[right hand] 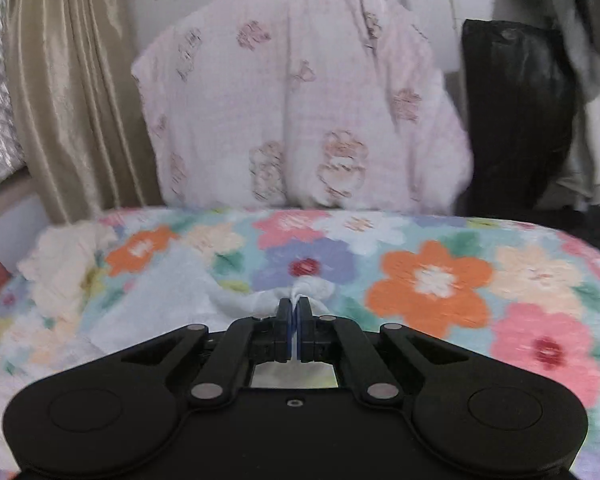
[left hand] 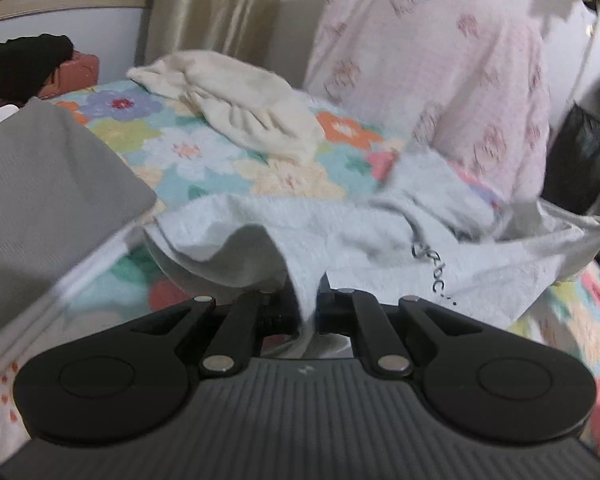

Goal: Fold clothes

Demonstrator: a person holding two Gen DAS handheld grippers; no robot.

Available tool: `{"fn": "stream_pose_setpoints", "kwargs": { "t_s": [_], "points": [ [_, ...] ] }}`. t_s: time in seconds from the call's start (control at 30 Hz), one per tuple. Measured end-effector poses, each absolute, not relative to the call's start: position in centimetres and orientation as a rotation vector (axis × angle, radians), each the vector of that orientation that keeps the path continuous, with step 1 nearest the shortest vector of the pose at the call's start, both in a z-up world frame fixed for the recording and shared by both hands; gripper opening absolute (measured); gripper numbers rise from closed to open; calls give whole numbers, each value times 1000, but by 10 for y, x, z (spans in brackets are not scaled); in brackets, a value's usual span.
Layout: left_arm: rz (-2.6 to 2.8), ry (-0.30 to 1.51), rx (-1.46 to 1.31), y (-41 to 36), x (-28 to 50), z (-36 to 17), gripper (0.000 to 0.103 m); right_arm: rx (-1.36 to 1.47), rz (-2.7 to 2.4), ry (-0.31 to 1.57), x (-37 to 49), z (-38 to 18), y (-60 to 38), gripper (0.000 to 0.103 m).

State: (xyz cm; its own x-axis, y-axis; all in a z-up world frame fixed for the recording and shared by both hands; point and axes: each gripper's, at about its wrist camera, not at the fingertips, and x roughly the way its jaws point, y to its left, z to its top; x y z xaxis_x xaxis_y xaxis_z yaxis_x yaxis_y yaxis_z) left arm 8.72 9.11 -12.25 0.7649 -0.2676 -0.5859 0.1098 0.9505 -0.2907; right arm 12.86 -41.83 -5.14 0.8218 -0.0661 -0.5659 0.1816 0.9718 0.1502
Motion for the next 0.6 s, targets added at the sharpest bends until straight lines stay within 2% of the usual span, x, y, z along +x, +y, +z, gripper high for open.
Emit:
{"fn": "stream_pose_setpoints", "kwargs": {
  "t_s": [0.17,0.3,0.4,0.47,0.6],
  "points": [
    [-225,687,-241,88,70,-110,5,254,-187,817,125,-77,-425,2],
    [-228,644,-239,100,43,-84,5,194,-133,751,101,-54,-416,2],
    [-213,670,-257,111,34,-88,5,172,-153,720,84,-53,-418,1],
    [-213,734,-296,117,40,-102,5,122,-176,766,87,-68,-416,1],
    [-253,991,-348,111,97,-150,5,58,-135,913,134,-113,-404,2]
  ]
}}
